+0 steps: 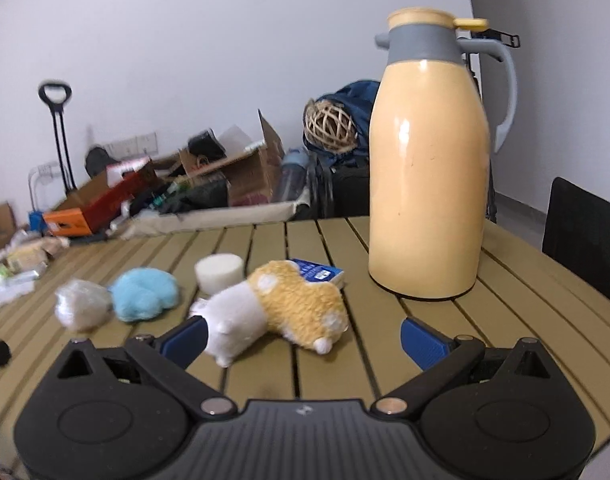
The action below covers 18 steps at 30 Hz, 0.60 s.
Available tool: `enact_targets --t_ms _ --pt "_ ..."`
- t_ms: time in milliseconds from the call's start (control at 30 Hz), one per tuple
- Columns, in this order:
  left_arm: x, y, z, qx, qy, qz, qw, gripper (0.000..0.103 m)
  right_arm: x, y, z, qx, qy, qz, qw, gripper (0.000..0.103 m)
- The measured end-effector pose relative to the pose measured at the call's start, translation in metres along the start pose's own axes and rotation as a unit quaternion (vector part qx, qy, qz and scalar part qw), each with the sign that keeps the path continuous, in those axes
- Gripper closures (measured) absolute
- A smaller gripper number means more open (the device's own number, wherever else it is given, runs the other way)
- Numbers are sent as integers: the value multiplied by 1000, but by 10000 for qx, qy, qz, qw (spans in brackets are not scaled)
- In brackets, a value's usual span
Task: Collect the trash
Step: 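Grasp the white-and-yellow plush toy with the right gripper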
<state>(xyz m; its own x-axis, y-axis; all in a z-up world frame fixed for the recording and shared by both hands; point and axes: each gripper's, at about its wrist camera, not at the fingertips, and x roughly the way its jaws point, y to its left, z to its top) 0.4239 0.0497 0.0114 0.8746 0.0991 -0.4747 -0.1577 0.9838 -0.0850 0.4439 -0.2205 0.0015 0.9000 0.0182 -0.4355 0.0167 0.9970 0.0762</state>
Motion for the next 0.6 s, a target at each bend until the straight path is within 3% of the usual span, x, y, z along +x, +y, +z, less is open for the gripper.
enact_targets --t_ms 100,333,600 --pt "19 -4 8 227 110 66 9997 0 24 -1 4 -157 246 -152 9995 0" --pt "53 9 24 73 392 117 9991 0 65 4 8 -803 485 -513 9943 0" --pt "70 16 33 6 439 144 9989 0 92 21 11 -1608 589 -413 9844 1"
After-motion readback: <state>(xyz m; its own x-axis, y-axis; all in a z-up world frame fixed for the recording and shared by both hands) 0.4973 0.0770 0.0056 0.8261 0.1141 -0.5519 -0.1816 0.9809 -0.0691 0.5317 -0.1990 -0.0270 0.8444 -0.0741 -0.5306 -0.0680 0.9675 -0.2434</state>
